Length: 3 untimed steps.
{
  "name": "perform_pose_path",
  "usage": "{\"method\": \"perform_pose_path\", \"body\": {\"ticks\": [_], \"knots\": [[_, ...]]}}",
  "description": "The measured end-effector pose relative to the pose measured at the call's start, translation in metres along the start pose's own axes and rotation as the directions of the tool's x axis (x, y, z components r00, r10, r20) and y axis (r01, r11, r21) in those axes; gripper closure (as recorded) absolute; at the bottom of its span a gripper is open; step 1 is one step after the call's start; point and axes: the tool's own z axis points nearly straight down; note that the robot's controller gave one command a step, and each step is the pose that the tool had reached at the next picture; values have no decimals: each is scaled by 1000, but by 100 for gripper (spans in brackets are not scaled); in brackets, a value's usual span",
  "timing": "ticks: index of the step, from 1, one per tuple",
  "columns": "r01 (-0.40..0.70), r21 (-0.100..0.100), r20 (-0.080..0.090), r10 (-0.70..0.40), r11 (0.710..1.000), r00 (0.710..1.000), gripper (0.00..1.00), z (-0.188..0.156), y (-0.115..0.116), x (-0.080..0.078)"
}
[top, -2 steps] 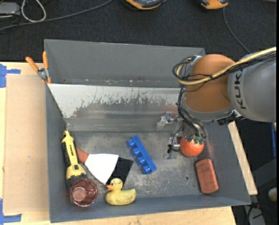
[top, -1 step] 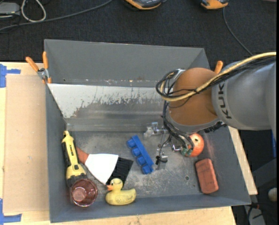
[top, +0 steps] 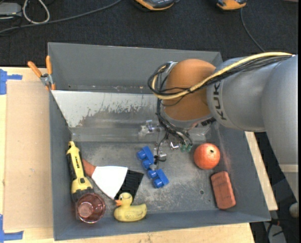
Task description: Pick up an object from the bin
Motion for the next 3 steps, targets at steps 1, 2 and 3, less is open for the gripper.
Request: {"method": "perform_pose_path", "body": {"ticks": [1, 2, 3], "knots": [[93, -7, -19, -94, 996, 995, 0, 40, 56, 28], [33, 3, -5, -33, 999, 999, 0, 40, 49, -8], [46, 5, -5, -46, 999, 999, 0, 40, 46, -23]]}}
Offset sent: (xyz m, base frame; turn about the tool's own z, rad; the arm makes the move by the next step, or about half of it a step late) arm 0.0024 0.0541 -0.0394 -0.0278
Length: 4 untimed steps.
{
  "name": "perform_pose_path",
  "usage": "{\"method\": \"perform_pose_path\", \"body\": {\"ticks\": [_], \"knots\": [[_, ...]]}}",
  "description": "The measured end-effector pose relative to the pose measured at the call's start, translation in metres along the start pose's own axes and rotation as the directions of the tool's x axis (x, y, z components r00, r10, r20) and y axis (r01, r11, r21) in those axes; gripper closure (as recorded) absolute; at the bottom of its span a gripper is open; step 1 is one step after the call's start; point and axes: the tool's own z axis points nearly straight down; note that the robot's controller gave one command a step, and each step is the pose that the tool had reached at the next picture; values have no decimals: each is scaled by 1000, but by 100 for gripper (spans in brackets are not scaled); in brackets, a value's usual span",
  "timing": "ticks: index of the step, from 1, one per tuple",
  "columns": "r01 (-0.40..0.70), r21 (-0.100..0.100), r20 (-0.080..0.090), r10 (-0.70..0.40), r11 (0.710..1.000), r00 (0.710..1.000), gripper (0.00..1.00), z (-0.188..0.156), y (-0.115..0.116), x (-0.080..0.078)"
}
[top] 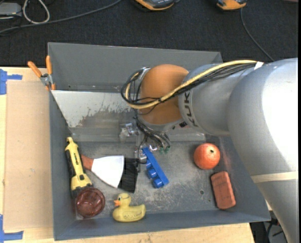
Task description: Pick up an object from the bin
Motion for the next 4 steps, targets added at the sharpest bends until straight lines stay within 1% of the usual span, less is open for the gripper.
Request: {"method": "perform_pose_path", "body": {"ticks": [1, 2, 3, 4], "knots": [[335, -1, 3, -335, 942, 942, 0, -1, 12, 19], [190, -1, 5, -190, 982, 982, 0, -1, 37, 69], [473, 7, -1, -473, 881, 881, 100, -3, 74, -9], [473, 2, 3, -473, 881, 881, 0, -4, 77, -9]]}}
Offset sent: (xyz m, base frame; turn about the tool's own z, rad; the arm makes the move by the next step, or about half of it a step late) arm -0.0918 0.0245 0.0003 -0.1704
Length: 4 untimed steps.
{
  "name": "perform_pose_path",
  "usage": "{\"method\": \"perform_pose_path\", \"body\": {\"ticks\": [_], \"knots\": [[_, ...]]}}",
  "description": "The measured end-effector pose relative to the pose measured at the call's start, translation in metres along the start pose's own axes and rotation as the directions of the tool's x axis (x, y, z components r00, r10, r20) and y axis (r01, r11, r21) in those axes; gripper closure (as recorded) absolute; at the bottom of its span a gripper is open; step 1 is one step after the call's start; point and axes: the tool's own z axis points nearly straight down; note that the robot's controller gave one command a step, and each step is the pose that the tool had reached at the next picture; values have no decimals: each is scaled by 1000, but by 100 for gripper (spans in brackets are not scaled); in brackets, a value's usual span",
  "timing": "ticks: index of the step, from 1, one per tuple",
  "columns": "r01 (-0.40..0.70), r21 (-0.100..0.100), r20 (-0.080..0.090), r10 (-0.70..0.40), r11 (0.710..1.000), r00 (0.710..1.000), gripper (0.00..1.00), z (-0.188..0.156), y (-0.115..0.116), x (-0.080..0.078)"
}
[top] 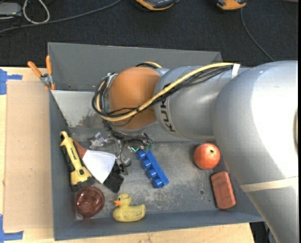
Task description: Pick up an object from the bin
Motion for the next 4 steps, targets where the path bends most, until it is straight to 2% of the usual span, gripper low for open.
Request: {"method": "perform_pose_path", "body": {"ticks": [1, 2, 3, 4], "knots": [[-1, -1, 0, 1, 1000, 1000, 0, 0, 0, 0], [-2, 14, -9, 2, 1000, 1000, 0, 2, 42, -2], [-7, 12, -11, 7, 1000, 1000, 0, 1, 43, -3], [-12, 13, -7, 12, 1000, 1000, 100, 2, 25, 27]]}}
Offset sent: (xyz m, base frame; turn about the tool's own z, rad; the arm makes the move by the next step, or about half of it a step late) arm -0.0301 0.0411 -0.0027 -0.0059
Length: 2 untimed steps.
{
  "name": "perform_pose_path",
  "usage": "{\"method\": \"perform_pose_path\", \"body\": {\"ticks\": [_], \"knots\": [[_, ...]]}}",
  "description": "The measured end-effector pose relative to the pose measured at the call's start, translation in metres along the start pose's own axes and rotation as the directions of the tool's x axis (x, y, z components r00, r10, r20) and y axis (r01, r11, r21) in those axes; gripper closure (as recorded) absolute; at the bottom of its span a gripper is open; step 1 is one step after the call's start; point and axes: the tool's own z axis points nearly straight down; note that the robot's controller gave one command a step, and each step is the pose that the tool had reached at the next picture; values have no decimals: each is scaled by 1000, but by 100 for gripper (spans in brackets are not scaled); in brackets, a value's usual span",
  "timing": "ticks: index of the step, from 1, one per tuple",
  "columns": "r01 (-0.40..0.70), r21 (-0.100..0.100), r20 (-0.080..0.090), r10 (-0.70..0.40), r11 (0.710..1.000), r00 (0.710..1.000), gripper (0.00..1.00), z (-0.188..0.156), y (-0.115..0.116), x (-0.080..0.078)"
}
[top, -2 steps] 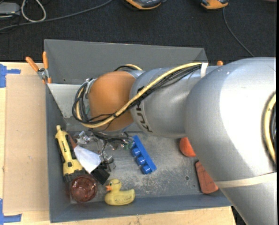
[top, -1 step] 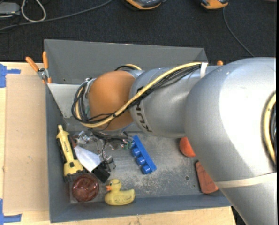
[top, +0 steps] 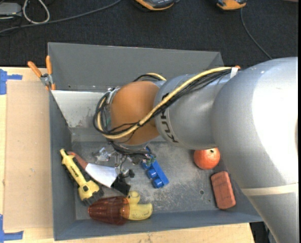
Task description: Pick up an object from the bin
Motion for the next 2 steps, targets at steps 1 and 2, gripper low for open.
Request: {"method": "perform_pose_path", "body": {"ticks": [1, 2], "knots": [[-1, 0, 0, 1, 1000, 1000, 100, 0, 0, 0], [-1, -2, -6, 1, 1000, 1000, 100, -64, 2, -6]]}}
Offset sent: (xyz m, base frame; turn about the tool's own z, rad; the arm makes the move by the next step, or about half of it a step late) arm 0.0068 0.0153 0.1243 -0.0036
